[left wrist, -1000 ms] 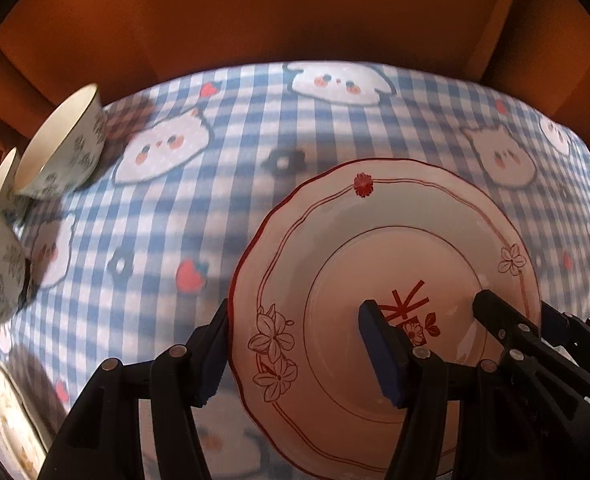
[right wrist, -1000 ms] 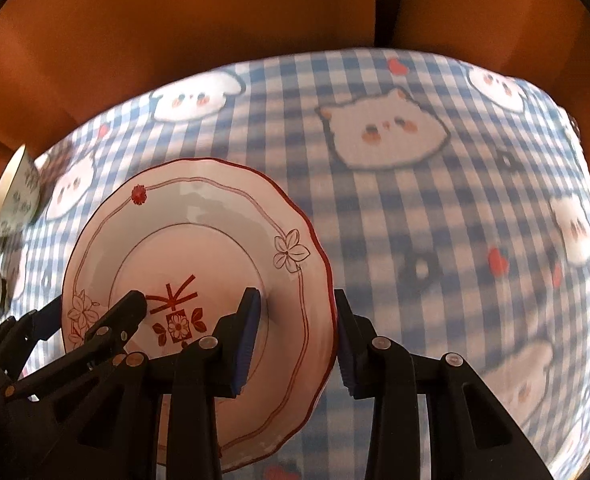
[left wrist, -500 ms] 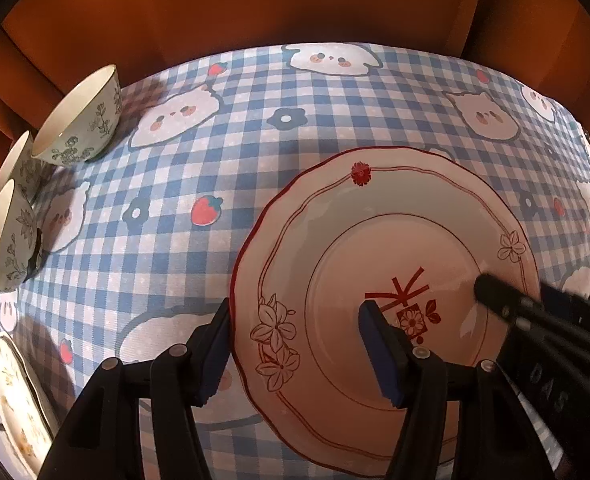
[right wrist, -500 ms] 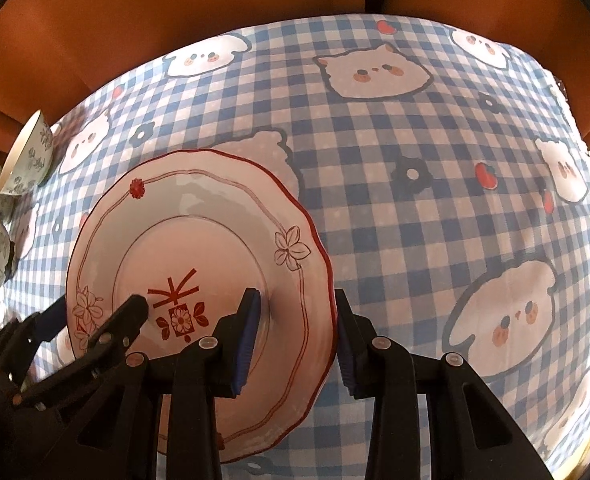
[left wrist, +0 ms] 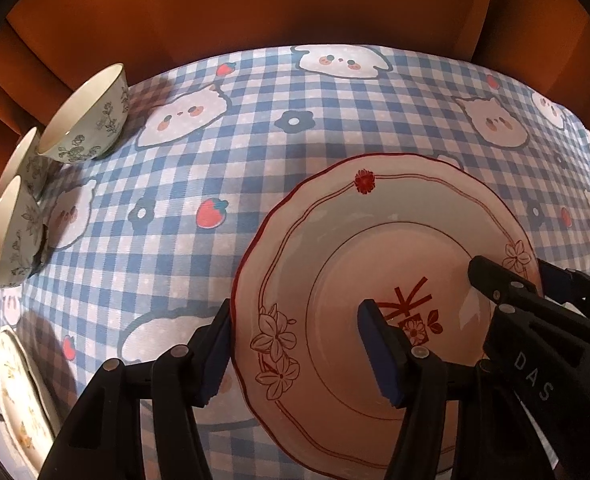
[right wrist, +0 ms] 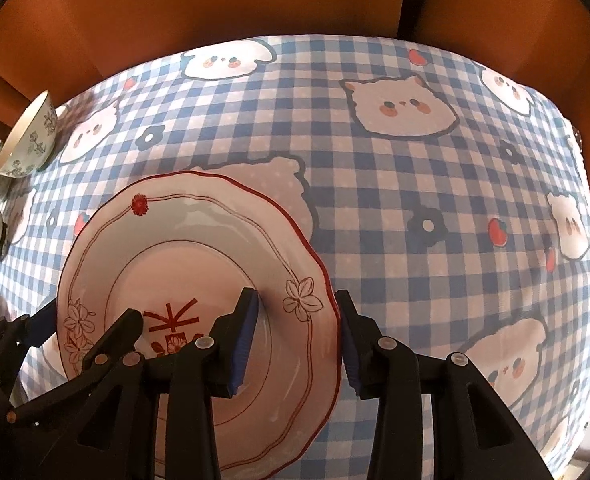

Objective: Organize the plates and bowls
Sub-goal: 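Carry the red-rimmed plate with the right gripper over the yellow-flower stack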

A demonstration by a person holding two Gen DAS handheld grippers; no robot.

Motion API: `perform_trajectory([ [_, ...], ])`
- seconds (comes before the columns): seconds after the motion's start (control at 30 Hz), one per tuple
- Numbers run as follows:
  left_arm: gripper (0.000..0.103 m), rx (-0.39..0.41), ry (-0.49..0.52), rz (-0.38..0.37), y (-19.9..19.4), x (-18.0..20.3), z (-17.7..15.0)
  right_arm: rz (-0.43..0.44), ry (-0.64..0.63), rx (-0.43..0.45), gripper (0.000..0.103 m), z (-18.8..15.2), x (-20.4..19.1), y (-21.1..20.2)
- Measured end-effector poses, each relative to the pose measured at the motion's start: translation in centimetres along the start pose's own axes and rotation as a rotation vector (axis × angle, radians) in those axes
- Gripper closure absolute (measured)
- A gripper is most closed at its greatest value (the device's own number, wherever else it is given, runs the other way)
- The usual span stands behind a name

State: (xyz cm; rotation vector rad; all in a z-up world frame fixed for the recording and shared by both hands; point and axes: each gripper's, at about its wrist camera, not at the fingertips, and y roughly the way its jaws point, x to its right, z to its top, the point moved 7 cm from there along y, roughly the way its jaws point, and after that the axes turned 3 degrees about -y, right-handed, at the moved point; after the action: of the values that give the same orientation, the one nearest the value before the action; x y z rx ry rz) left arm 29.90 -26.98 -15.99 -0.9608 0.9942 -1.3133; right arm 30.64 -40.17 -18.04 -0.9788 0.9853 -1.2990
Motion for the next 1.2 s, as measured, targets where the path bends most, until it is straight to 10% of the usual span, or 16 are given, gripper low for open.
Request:
perform_trajectory([
  [1.2, 0.041, 0.026, 0.057, -0.129, -7.2, -9.7, -4.7, -0.103, 0.086, 0.043, 0.059, -6.5, -9.7, -9.3],
])
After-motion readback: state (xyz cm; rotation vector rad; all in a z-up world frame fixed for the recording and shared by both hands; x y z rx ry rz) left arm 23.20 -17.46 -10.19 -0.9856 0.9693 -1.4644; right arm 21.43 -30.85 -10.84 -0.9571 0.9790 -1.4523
